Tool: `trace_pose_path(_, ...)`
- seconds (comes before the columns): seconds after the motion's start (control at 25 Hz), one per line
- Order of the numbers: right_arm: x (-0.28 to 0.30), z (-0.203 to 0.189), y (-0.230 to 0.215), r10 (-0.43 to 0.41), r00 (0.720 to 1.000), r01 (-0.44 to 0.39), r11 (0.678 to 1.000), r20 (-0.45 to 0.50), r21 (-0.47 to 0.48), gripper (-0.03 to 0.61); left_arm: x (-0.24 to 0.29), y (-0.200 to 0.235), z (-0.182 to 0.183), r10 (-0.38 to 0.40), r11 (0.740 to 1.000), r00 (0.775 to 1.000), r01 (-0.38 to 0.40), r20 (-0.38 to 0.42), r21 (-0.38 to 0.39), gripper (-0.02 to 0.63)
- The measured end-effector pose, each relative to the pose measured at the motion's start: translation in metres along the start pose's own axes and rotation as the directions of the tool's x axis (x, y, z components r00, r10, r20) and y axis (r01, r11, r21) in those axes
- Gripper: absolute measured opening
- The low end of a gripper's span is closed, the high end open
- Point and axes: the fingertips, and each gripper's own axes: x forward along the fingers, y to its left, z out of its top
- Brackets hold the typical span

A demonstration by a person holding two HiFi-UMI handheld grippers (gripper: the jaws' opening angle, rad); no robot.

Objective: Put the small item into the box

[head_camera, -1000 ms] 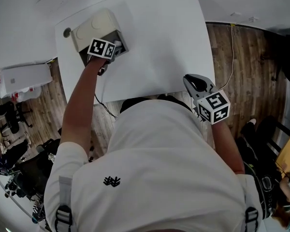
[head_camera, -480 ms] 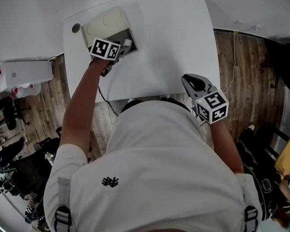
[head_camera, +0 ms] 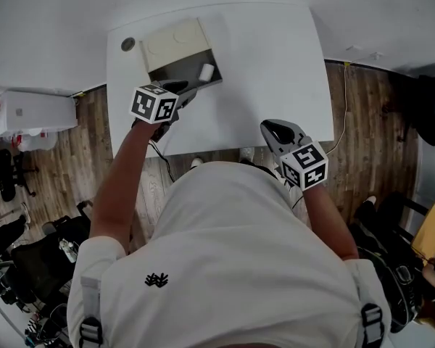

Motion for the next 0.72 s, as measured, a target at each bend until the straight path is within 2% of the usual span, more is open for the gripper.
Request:
trace_pose_path(0.24,0.013,0.004,0.034,-0.018,1.0,0.018,0.999,0.007,-0.028,0.013,-0.047,-0.027,-0.026,-0.041,0.998,0.995,0.036,0.09,0.05,0.017)
trace_pose_path(0.4,0.02,0.004,0.057,-0.03,1.0,0.03,0.999,0.006,-0.03,0.011,-0.077,-0.043,-0.042,-0.075,0.995,0.984,0.063,0.159,0.074,0.008)
trace_pose_path(0.52,0.026,0.002,0.075,-0.039,0.999,0.039,0.998,0.003,-0.039,0.011,-0.103,-0.055,-0.051,-0.113,0.991,0.966,0.095,0.231,0.09,0.006)
trace_pose_path(0.72,0.037,0.003,0.106,-0.055,0.998,0.056,0.997,0.014,-0.052,0.009,-0.138,-0.066,-0.074,-0.14,0.99,0.949,0.124,0.281,0.074,0.006)
